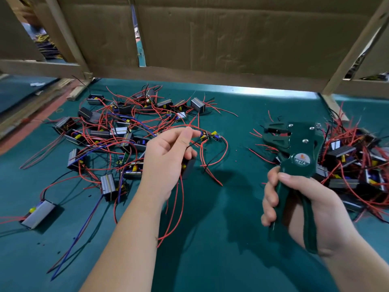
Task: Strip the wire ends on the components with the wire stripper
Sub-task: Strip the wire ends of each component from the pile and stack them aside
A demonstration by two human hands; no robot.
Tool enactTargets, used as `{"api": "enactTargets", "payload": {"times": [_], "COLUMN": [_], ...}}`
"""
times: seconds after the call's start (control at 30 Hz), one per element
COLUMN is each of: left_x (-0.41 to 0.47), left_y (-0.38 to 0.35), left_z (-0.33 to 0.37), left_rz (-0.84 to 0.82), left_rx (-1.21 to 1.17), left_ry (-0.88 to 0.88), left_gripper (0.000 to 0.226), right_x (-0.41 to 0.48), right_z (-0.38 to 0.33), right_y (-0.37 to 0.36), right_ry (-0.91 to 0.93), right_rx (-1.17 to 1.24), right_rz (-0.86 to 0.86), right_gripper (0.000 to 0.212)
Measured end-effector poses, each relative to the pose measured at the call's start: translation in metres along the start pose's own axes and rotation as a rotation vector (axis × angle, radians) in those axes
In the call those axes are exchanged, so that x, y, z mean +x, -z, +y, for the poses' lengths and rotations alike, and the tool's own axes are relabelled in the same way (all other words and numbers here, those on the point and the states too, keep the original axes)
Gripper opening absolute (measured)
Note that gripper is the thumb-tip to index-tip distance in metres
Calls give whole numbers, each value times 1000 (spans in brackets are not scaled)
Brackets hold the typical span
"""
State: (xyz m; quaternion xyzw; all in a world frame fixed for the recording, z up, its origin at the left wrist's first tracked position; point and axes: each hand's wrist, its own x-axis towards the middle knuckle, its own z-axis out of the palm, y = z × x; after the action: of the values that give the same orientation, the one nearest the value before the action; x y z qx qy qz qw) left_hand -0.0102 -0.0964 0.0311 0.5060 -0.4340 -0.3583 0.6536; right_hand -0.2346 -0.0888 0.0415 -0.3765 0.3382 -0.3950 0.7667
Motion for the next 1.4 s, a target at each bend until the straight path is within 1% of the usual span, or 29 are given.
{"api": "enactTargets", "payload": {"times": [0.07,0.17,0.2,0.27,0.37,0.47,0.53,0.6,0.73,0.97,1.07,1.23,1.4], "left_x": [-1,-4,-5,-9,-12,-14,-14,-15,-15,-15,-15,-16,-17], "left_y": [-2,-4,-6,-9,-13,-14,-14,-15,-16,-18,-18,-20,-21], "left_z": [0,0,1,2,1,2,4,6,8,7,7,7,8], "left_rz": [-36,-112,-143,-202,-260,-289,-284,-279,-265,-217,-206,-191,-185], "left_rx": [42,65,77,86,28,-11,-26,-10,39,51,46,47,64], "left_ry": [-14,-11,-11,-12,22,15,5,-26,-73,-125,-112,-93,-112], "left_gripper": [24,22,21,20,15,18,14,3,15,13,14,15,15], "right_x": [1,1,1,2,0,-1,-2,-2,-3,-1,-2,-2,-2], "right_z": [1,5,6,7,7,6,5,5,5,8,8,11,11], "right_y": [1,1,0,0,0,-1,-1,-1,-2,-3,-3,-5,-6], "right_ry": [-35,-106,-129,-184,-257,-274,-273,-270,-253,-230,-220,-192,-188], "right_rx": [12,47,61,90,116,128,131,135,133,104,84,39,42], "right_rz": [16,-48,-76,-135,-233,-334,-373,-392,-432,-480,-462,-382,-390], "right_gripper": [23,46,51,52,50,46,45,44,40,38,38,38,39]}}
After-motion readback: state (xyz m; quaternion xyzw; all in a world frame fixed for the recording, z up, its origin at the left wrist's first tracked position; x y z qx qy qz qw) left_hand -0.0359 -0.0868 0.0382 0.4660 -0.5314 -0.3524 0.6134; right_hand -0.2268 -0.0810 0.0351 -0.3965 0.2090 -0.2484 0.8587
